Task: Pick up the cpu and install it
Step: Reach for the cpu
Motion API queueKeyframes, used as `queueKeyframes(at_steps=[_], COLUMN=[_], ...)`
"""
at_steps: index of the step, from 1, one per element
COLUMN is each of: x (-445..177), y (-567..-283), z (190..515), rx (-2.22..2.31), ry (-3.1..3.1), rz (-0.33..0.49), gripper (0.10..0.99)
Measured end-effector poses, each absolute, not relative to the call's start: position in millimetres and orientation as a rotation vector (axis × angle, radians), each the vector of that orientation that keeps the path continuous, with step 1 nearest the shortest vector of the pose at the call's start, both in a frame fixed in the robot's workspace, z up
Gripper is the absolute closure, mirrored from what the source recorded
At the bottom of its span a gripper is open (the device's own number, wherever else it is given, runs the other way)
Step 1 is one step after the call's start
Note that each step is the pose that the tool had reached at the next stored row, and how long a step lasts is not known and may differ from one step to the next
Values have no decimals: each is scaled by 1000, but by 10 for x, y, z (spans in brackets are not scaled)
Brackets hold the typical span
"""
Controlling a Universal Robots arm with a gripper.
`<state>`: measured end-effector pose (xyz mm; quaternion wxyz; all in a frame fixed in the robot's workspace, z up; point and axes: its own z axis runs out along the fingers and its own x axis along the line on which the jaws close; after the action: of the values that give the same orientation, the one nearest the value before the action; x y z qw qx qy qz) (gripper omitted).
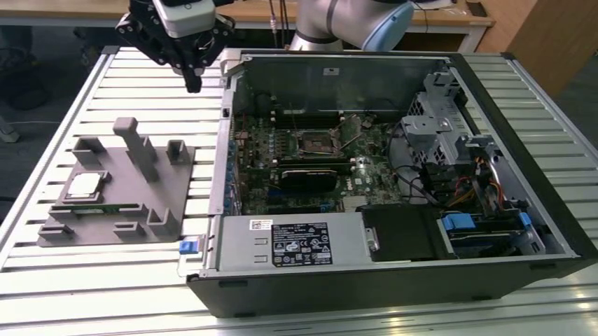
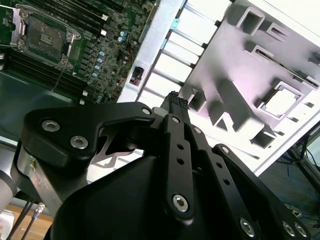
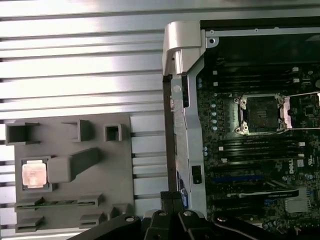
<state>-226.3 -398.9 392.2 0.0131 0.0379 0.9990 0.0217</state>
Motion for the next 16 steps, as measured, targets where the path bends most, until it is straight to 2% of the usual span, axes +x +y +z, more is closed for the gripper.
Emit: queueKeyframes(at_steps=[16], x=[-2412], y=[-3989], z=[3919], rx=[118], ry=[3112], rz=[68], gripper=[980])
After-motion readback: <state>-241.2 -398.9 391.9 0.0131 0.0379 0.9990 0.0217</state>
